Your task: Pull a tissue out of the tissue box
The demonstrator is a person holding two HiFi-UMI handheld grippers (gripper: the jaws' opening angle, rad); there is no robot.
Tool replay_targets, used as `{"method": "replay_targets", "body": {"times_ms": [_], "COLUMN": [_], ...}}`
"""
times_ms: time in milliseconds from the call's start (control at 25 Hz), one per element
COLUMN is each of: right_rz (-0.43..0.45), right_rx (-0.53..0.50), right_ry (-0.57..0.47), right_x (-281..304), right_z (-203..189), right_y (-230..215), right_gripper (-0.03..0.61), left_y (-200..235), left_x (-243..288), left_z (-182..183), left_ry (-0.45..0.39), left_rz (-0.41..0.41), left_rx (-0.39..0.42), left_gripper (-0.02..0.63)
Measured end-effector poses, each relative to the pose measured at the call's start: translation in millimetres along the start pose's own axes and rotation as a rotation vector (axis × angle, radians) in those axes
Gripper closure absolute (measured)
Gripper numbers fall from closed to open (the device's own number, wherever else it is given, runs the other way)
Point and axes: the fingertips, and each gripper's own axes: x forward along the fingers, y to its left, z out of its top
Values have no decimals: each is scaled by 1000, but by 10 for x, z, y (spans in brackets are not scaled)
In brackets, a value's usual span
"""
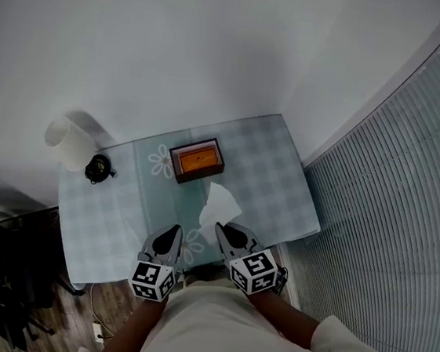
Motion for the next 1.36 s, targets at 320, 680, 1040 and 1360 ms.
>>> {"method": "replay_targets", "body": {"times_ms": [320,680,1040,1360], "right_rz": [1,26,14,5], "right_rx": [-2,-11,-8,-15], "right_ry": [18,21,27,40], "right_x": [25,76,97,127], "right_z": [-51,-46,-83,-116], "right_y": [34,116,86,84], "right_gripper": [565,566,566,566], "left_y": [-51,-77,-68,-27], "left_x": [-13,22,55,60], "left_z": [-17,32,7,-10], "left_ry": [2,-15,-5,-1], "left_rz": [-14,-11,-8,-5], "left_rx": [8,6,17,0], "left_gripper": [606,606,606,606]}}
